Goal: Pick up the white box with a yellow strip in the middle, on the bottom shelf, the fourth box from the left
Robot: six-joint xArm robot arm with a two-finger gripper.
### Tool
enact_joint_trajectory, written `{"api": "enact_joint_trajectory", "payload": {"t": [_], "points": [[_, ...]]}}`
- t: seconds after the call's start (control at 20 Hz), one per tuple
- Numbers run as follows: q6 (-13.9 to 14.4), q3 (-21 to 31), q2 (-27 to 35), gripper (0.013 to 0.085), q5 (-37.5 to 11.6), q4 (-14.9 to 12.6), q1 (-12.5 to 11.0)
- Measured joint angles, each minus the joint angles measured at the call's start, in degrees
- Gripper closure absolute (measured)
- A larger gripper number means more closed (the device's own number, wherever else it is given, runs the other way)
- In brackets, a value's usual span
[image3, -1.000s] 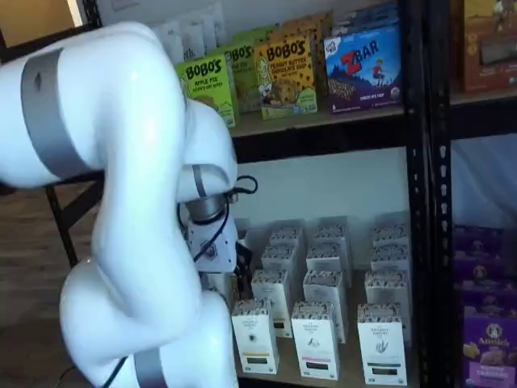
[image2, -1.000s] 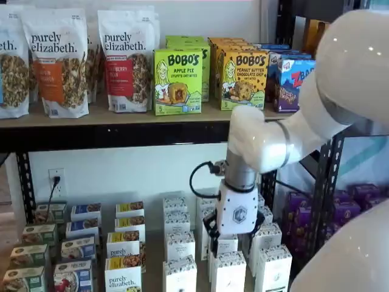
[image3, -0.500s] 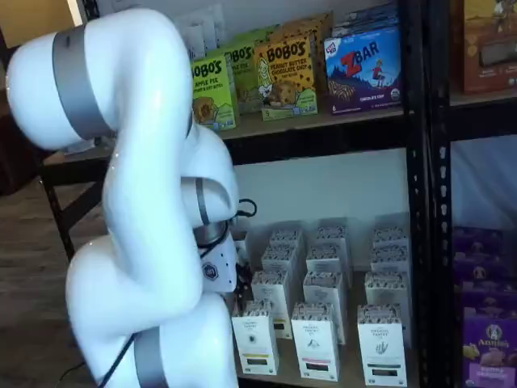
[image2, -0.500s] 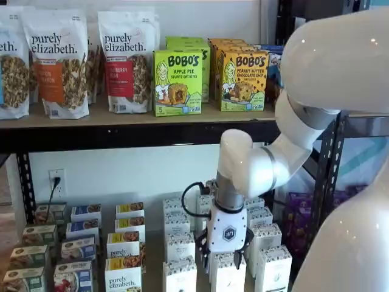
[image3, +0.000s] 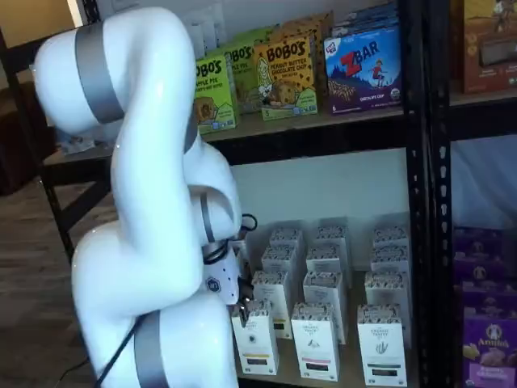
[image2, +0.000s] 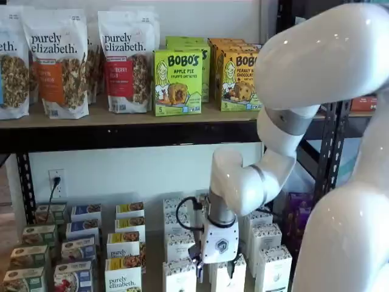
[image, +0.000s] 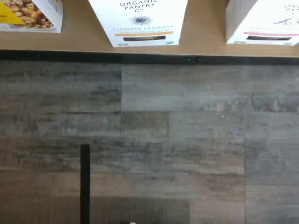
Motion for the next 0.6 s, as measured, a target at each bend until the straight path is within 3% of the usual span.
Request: {"api": "enact_joint_trajectory", "payload": {"t": [0.2, 0.6], "points": [[1.62, -1.78, 5.10, 0.0130, -4.68, -2.16, -0.41], [3.64, -7.01, 13.55, 0.0130, -8.05, -5.40, -1.55]]}}
